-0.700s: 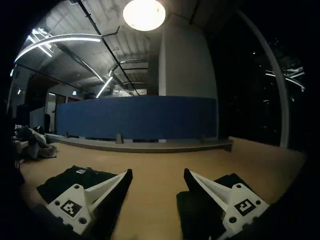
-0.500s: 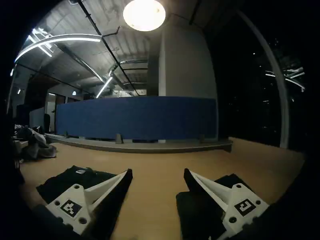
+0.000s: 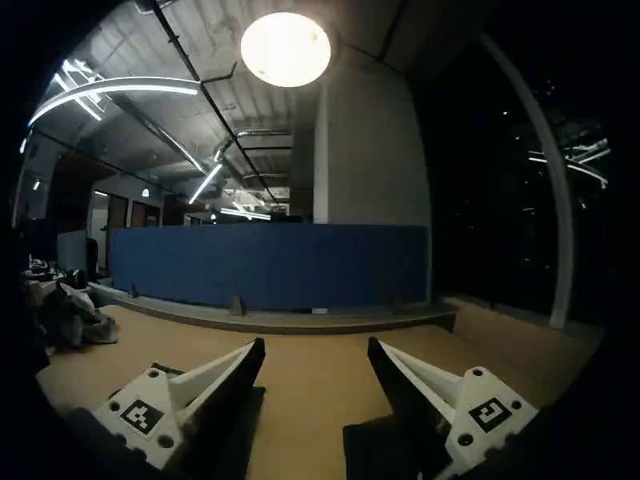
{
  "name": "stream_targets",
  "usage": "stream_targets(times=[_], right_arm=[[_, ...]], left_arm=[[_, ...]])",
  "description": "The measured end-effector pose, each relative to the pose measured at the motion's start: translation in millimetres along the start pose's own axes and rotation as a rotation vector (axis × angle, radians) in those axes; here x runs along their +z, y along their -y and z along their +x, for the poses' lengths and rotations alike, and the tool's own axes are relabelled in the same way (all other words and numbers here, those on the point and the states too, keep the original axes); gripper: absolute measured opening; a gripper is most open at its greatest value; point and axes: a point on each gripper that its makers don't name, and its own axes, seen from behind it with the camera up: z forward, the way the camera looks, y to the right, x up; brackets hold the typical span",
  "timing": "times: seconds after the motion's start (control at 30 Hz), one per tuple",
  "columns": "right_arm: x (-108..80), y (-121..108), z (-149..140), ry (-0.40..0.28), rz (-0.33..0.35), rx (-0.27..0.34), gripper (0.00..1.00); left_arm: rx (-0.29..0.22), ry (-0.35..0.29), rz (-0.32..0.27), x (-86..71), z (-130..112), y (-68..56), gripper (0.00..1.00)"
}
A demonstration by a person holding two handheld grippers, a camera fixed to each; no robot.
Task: Fold towel
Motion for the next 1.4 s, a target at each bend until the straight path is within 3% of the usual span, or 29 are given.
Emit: stream_targets(times=[0.17, 0.37, 0.7, 0.9, 1.17, 1.3, 1.4], right_arm=[[-5.4, 1.8, 41.9, 0.014, 0.004, -0.004, 1.00], [-10.7, 2.9, 90.1, 0.017, 0.001, 0.007, 1.00], [-7.4, 6.9, 116.1, 0.030, 0.016, -0.009, 1.00], [-11.0, 27.9, 107.0, 0.105, 0.115, -0.053, 1.00], [-33.4, 68.6, 57.0, 0.386, 0.371, -0.105, 1.00], [-43.7, 74.5, 40.3, 0.494, 0.449, -0.120, 1.00], [-47.9, 75.6, 36.4, 0.528, 0.480, -0.130, 1.00]], left_arm=[[-0.015, 0.004, -0.008, -1.1, 45.6, -1.5, 0.95], [-0.037, 0.031, -0.005, -4.6, 83.3, 1.5, 0.95], [-0.030, 0.087, -0.049, -6.9, 99.6, -5.7, 0.95], [0.010, 0.152, -0.152, -11.0, 93.2, -28.1, 0.95], [0.061, 0.301, -0.375, -26.0, 69.9, -70.2, 0.95], [0.083, 0.380, -0.487, -36.9, 56.8, -89.9, 0.95], [0.091, 0.423, -0.538, -42.2, 51.2, -98.8, 0.95]])
